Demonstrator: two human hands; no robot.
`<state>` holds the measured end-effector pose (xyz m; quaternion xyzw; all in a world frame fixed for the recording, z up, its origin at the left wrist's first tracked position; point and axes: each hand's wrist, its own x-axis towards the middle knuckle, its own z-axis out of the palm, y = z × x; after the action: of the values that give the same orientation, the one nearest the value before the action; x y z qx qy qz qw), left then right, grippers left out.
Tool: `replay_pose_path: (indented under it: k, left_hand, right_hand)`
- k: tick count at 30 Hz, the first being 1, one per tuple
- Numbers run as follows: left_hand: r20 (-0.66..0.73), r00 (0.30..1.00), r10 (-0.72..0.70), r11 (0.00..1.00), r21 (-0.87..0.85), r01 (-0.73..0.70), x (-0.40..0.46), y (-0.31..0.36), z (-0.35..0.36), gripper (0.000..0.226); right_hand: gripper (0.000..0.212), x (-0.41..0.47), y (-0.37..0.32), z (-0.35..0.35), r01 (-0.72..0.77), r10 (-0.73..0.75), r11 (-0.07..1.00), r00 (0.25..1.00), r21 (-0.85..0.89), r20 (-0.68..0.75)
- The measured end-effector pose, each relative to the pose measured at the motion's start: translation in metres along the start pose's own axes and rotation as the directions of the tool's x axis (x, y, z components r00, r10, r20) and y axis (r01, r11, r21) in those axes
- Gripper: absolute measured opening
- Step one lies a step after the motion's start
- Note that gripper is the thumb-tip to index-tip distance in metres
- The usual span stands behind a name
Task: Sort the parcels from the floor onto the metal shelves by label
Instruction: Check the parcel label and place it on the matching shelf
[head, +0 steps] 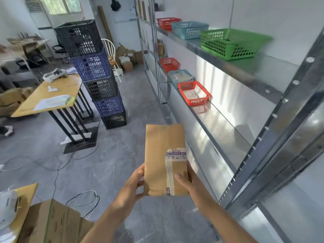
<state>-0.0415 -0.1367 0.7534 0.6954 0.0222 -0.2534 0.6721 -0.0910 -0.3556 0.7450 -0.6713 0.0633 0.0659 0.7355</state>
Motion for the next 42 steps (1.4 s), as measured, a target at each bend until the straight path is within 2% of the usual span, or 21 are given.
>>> replay_pose_path:
  k: [3,4,6,9,10,12,14,15,16,18,19,20,24,25,28,30,33,35,37,39,42]
  left_hand:
    - [-0.047,0.993,0.113,0.992,0.053,-0.110,0.005,0.002,0.001,0.031]
    - [-0.064,0.986,0.155,0.986,0.069,-0.150,0.005,0.001,0.001,0.036]
    - [-0.107,0.983,0.147,0.988,0.065,-0.141,0.002,0.004,-0.001,0.070]
    - [-0.061,0.998,-0.018,1.000,-0.022,0.016,-0.013,0.010,-0.013,0.107]
    - [-0.043,0.997,-0.061,0.997,-0.055,0.059,-0.018,0.010,-0.020,0.106]
    - [-0.053,0.995,-0.084,0.981,-0.182,0.073,-0.024,0.007,-0.032,0.076]
    - [-0.031,0.996,-0.081,0.958,-0.279,0.070,-0.030,0.007,-0.030,0.059]
    - [-0.022,0.998,-0.066,0.955,-0.291,0.056,-0.032,0.007,-0.025,0.057]
    - [-0.026,0.999,-0.046,0.955,-0.296,0.037,-0.032,0.007,-0.019,0.055]
    - [-0.048,0.999,-0.006,0.952,-0.305,-0.009,-0.033,0.006,-0.006,0.052]
    - [-0.061,0.998,0.012,0.953,-0.301,-0.030,-0.033,0.005,0.000,0.054]
    - [-0.065,0.998,0.026,0.955,-0.293,-0.045,-0.034,0.004,0.006,0.057]
    - [-0.082,0.995,0.060,0.958,-0.275,-0.080,-0.041,0.000,0.021,0.072]
    - [-0.077,0.995,0.070,0.961,-0.261,-0.088,-0.042,-0.001,0.021,0.076]
    - [-0.042,0.995,0.092,0.969,-0.224,-0.099,-0.047,-0.002,0.015,0.082]
    - [0.003,0.996,0.095,0.973,-0.210,-0.092,-0.048,0.001,0.008,0.089]
    - [0.053,0.992,0.117,0.983,-0.147,-0.109,-0.046,0.012,0.005,0.093]
    - [0.054,0.986,0.160,0.984,-0.086,-0.155,-0.046,0.021,0.008,0.088]
    - [-0.019,0.983,0.183,0.978,-0.099,-0.184,-0.044,0.027,0.012,0.090]
    - [-0.142,0.972,0.185,0.960,-0.183,-0.210,-0.043,0.036,0.018,0.099]
    - [-0.236,0.946,0.221,0.921,-0.268,-0.283,-0.040,0.053,0.027,0.112]
  right_hand:
    - [0.062,-0.002,0.009,-0.002,0.019,-0.014,0.994,0.999,0.109,-0.048]
    - [0.060,-0.002,0.009,-0.001,0.024,-0.014,0.988,0.998,0.154,-0.068]
    - [0.057,-0.003,0.011,0.002,0.006,0.015,0.964,0.997,0.267,-0.079]
    - [0.053,-0.006,0.011,0.006,0.004,0.010,0.940,0.999,0.340,-0.042]
    - [0.059,-0.007,0.010,0.006,0.009,0.002,0.952,0.999,0.304,-0.036]
    - [0.067,-0.011,0.006,0.003,0.013,-0.008,0.980,1.000,0.197,-0.025]
    - [0.053,-0.012,0.000,-0.003,0.025,-0.025,1.000,1.000,0.014,-0.019]
    - [0.037,-0.014,-0.006,-0.006,0.029,-0.031,0.997,0.999,-0.065,-0.031]
    - [0.033,-0.014,-0.011,-0.010,0.037,-0.043,0.989,0.998,-0.143,-0.041]
    - [0.071,-0.013,-0.015,-0.023,0.098,-0.112,0.956,0.993,-0.278,-0.035]
    - [0.086,-0.014,-0.018,-0.028,0.123,-0.135,0.946,0.991,-0.301,-0.018]
    - [0.092,-0.014,-0.019,-0.032,0.130,-0.143,0.945,0.990,-0.299,-0.019]
    - [0.061,-0.016,-0.029,-0.047,0.141,-0.160,0.959,0.985,-0.245,-0.059]
    - [0.062,-0.016,-0.031,-0.052,0.151,-0.169,0.960,0.984,-0.235,-0.062]
    - [0.097,-0.017,-0.041,-0.066,0.112,-0.120,0.975,0.992,-0.190,-0.032]
    - [0.107,-0.019,-0.052,-0.076,0.085,-0.089,0.977,0.996,-0.195,-0.009]
    - [0.094,-0.019,-0.068,-0.094,0.083,-0.082,0.975,0.997,-0.208,0.012]
    - [0.068,-0.018,-0.073,-0.099,0.127,-0.129,0.976,0.992,-0.177,0.002]
    - [0.048,-0.017,-0.077,-0.101,0.189,-0.210,0.960,0.974,-0.206,-0.088]
    - [0.049,-0.017,-0.079,-0.102,0.228,-0.259,0.952,0.956,-0.205,-0.136]
    - [0.049,-0.018,-0.087,-0.099,0.234,-0.250,0.964,0.958,-0.127,-0.137]
